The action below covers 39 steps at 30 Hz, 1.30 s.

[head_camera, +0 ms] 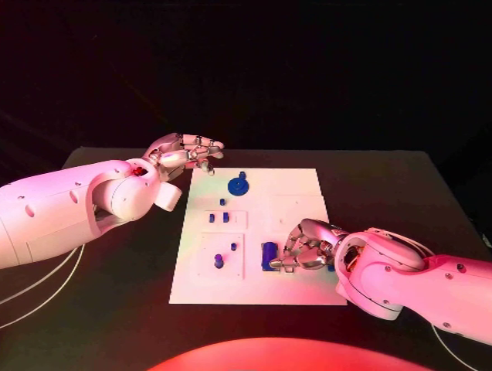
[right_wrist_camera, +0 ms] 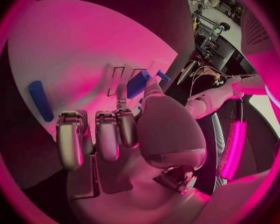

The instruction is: Assemble the parts on the task board

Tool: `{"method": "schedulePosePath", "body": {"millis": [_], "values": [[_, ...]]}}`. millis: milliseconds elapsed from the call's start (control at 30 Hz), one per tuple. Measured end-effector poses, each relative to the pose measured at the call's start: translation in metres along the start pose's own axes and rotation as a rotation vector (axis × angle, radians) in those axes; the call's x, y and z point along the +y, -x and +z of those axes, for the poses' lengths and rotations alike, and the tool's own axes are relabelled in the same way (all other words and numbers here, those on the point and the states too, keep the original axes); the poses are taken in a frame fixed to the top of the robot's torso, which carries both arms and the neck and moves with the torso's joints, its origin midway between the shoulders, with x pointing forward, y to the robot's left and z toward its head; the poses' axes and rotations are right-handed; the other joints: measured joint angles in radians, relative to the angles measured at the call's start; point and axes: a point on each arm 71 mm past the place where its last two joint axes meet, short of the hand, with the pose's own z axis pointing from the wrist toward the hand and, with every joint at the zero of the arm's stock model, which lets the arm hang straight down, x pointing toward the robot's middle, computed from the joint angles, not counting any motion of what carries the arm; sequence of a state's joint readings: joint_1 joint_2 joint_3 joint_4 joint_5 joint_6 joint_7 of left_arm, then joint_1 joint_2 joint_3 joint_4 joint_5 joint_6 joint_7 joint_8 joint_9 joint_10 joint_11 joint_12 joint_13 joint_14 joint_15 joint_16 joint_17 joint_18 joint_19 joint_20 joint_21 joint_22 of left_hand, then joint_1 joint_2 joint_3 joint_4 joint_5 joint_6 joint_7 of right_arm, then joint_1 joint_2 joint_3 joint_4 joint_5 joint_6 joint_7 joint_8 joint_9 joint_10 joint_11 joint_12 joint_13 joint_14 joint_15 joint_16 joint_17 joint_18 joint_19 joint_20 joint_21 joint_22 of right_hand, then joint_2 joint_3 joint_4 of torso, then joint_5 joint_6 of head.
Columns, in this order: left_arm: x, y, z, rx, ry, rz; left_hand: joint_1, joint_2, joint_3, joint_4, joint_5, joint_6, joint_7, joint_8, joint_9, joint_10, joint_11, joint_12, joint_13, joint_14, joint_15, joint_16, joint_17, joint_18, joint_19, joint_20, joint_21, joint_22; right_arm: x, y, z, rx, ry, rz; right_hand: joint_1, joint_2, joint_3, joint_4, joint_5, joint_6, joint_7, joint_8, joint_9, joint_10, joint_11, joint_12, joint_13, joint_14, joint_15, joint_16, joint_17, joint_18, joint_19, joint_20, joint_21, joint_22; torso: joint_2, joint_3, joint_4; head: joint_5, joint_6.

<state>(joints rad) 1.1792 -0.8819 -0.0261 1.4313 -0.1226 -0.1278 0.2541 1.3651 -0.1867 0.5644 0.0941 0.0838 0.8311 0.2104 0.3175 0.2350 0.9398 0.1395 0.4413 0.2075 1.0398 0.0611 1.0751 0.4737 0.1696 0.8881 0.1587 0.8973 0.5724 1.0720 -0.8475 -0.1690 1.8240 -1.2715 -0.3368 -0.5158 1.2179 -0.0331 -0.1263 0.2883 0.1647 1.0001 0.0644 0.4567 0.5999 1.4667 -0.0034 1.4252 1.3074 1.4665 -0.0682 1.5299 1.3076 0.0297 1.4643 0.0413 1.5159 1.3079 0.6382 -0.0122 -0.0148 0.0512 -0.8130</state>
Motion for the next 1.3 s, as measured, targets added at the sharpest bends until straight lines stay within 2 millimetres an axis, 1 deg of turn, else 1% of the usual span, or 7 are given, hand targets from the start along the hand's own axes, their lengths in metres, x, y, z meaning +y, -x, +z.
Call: {"method": "schedulePosePath", "body": {"millis": [233, 367, 400, 500, 633, 1067, 1300], "values": [[0.0002, -0.0003, 0.0001, 0.002, 0.002, 0.000, 0.000, 0.000, 0.000, 0.000, 0.000, 0.000, 0.000, 0.000, 0.000, 0.000, 0.000, 0.000, 0.000, 0.000, 0.000, 0.000, 0.000, 0.000, 0.004, 0.004, 0.000, -0.001, 0.0002, -0.0004, 0.0006, 0.007, 0.008, -0.001, 0.011, 0.011, 0.000, 0.000, 0.008, 0.000, 0.000, 0.000, -0.003, 0.000, 0.000, 0.000, 0.000, 0.000, 0.000, 0.000, 0.000, 0.000, 0.000, 0.000, 0.000, 0.000, -0.001, 0.0000, -0.0013, 0.001, -0.004], [0.0002, -0.0001, 0.0000, 0.002, 0.003, 0.000, 0.000, 0.000, 0.000, 0.000, 0.000, 0.000, 0.000, 0.000, 0.000, 0.000, 0.000, 0.000, 0.000, 0.000, 0.000, 0.000, 0.000, 0.000, 0.004, 0.004, 0.000, -0.001, 0.0005, -0.0001, 0.0006, 0.009, 0.013, -0.002, 0.051, 0.002, 0.009, -0.008, 0.003, 0.000, 0.000, -0.002, -0.007, 0.000, 0.000, 0.000, 0.000, 0.000, 0.000, 0.000, 0.000, 0.000, 0.000, 0.000, 0.000, 0.000, -0.001, 0.0003, -0.0015, 0.001, -0.005], [0.0003, 0.0000, -0.0001, 0.002, 0.004, 0.000, 0.000, 0.000, 0.000, 0.000, 0.000, 0.000, 0.000, 0.000, 0.000, 0.000, 0.000, 0.000, 0.000, 0.000, 0.000, 0.000, 0.000, 0.000, 0.004, 0.004, 0.000, -0.001, 0.0002, 0.0001, 0.0005, 0.010, 0.013, -0.003, 0.073, -0.001, 0.021, -0.010, -0.008, 0.000, 0.000, -0.006, -0.009, 0.000, 0.000, 0.000, 0.000, 0.000, 0.000, 0.000, 0.000, 0.000, 0.000, 0.000, 0.000, 0.000, -0.001, 0.0004, -0.0015, 0.001, -0.006], [0.0003, 0.0001, -0.0001, 0.002, 0.004, 0.000, 0.000, 0.000, 0.000, 0.000, 0.000, 0.000, 0.000, 0.000, 0.000, 0.000, 0.000, 0.000, 0.000, 0.000, 0.000, 0.000, 0.000, 0.000, 0.004, 0.004, 0.000, -0.001, -0.0016, -0.0009, 0.0005, 0.016, 0.009, -0.005, 0.095, -0.015, 0.038, -0.009, -0.009, 0.000, 0.000, -0.010, -0.013, 0.000, 0.000, 0.000, 0.000, 0.000, 0.000, 0.000, 0.000, 0.000, 0.000, 0.000, 0.000, 0.000, -0.001, 0.0005, -0.0014, 0.000, -0.007], [0.0003, 0.0004, -0.0003, 0.001, 0.005, 0.000, 0.000, 0.000, 0.000, 0.000, 0.000, 0.000, 0.000, 0.000, 0.000, 0.000, 0.000, 0.000, 0.000, 0.000, 0.000, 0.000, 0.000, 0.000, 0.004, 0.004, 0.000, -0.001, -0.0038, -0.0038, 0.0003, 0.028, 0.002, -0.009, 0.111, -0.008, 0.043, -0.007, -0.004, 0.000, 0.000, -0.010, -0.014, 0.000, 0.000, 0.000, 0.001, 0.000, 0.000, 0.000, 0.000, 0.000, 0.000, 0.000, 0.000, 0.000, -0.001, 0.0005, -0.0014, 0.000, -0.008], [0.0004, 0.0011, -0.0007, 0.001, 0.006, 0.000, 0.000, 0.000, 0.000, 0.000, 0.000, 0.000, 0.000, 0.000, 0.000, 0.000, 0.000, 0.000, 0.000, 0.000, 0.000, 0.000, 0.000, 0.000, 0.004, 0.004, -0.004, -0.002, -0.0043, -0.0043, -0.0002, 0.036, 0.000, -0.011, 0.107, -0.012, 0.047, -0.003, -0.004, 0.000, 0.000, -0.010, -0.016, 0.000, 0.000, 0.000, 0.000, 0.000, 0.000, 0.000, 0.000, 0.000, 0.000, 0.000, 0.000, 0.000, -0.002, 0.0005, -0.0014, 0.002, -0.010], [0.0004, 0.0015, -0.0008, 0.000, 0.007, 0.001, 0.000, 0.000, 0.000, 0.000, 0.000, 0.000, 0.000, 0.000, 0.000, 0.000, 0.000, 0.004, 0.000, 0.000, 0.000, 0.000, 0.000, 0.000, 0.004, 0.004, -0.004, -0.003, -0.0005, -0.0054, -0.0070, 0.040, 0.024, 0.004, 0.087, -0.032, 0.052, 0.001, -0.004, 0.000, 0.000, -0.014, -0.018, 0.000, 0.000, 0.000, 0.001, 0.000, 0.000, 0.000, 0.000, 0.000, 0.000, 0.000, 0.000, 0.000, -0.002, 0.0007, -0.0014, 0.003, -0.010]]}}
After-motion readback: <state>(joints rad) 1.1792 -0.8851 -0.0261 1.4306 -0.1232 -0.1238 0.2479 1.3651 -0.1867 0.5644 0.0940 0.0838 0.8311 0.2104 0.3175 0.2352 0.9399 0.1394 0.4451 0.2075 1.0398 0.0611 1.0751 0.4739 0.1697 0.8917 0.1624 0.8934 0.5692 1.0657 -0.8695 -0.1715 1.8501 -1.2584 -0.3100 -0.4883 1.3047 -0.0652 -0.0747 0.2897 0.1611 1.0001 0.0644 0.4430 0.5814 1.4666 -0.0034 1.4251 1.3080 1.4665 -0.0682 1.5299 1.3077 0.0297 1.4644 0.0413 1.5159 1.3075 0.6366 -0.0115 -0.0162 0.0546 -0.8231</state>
